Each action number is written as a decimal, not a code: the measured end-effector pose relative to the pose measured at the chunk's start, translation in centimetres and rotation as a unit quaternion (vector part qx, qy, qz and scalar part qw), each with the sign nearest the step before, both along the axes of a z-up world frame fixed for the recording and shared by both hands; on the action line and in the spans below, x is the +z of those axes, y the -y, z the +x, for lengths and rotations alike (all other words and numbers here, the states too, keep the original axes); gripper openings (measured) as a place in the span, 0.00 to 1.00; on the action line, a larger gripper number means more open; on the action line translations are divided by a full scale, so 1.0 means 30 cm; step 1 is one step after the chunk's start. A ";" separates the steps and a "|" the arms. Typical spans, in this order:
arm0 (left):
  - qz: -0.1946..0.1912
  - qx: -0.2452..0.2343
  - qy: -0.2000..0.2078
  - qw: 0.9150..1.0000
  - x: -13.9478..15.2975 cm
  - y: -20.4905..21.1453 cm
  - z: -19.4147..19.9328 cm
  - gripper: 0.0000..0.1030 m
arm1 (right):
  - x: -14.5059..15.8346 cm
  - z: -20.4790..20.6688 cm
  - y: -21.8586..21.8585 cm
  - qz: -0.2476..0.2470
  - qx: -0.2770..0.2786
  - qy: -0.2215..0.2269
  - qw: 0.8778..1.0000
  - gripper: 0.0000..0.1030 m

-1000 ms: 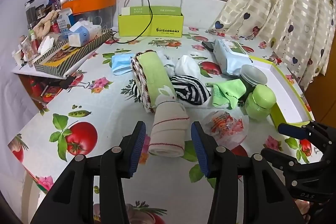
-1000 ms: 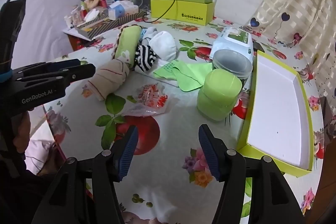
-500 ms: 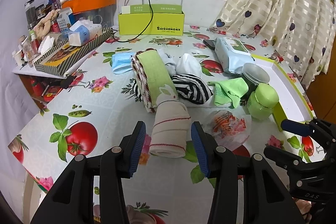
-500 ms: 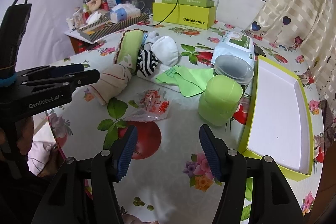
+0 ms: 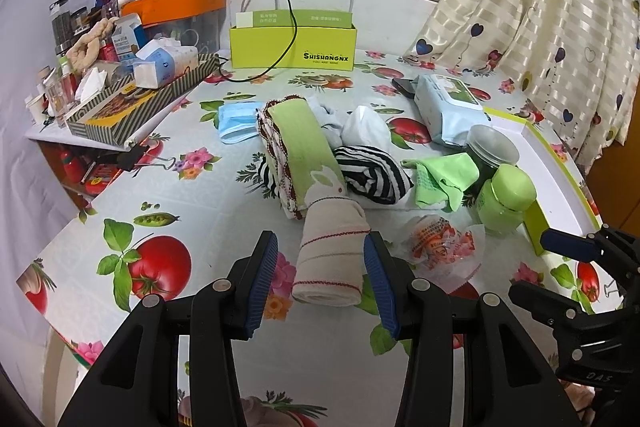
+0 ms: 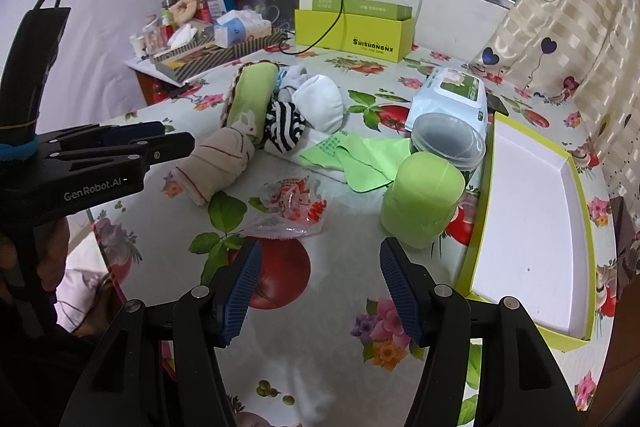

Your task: Organize soft objects

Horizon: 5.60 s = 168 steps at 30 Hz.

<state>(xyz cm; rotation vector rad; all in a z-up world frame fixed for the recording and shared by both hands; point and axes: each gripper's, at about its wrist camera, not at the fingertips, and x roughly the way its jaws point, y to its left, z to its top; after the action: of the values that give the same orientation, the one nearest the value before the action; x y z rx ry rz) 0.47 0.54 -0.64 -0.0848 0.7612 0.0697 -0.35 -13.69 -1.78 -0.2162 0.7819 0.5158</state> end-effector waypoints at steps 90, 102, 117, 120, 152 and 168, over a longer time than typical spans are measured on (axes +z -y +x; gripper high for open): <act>-0.043 -0.027 -0.018 0.999 -0.061 -0.041 0.061 0.45 | -0.013 0.046 -0.040 0.002 0.008 -0.006 1.000 0.63; -0.045 -0.041 -0.026 0.998 -0.084 -0.041 0.086 0.45 | -0.018 0.065 -0.070 0.001 0.011 -0.008 1.000 0.63; -0.052 -0.077 -0.035 0.995 -0.126 -0.014 0.111 0.45 | -0.038 0.102 -0.085 -0.007 0.009 -0.021 1.000 0.63; -0.067 -0.085 -0.042 0.993 -0.141 -0.020 0.121 0.45 | -0.047 0.113 -0.090 -0.008 0.009 -0.028 1.000 0.63; -0.051 -0.061 -0.026 0.996 -0.115 -0.033 0.068 0.43 | -0.093 0.149 -0.150 -0.021 0.020 -0.036 0.999 0.29; 0.003 -0.075 0.026 0.997 0.026 0.074 0.070 0.43 | 0.090 0.061 -0.005 0.033 -0.009 0.043 0.999 0.29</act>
<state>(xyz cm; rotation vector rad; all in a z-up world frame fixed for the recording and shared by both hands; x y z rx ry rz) 2.56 -1.67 0.13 -0.0234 0.7133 -0.0735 1.50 -13.55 0.93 -0.1691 0.6820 0.5112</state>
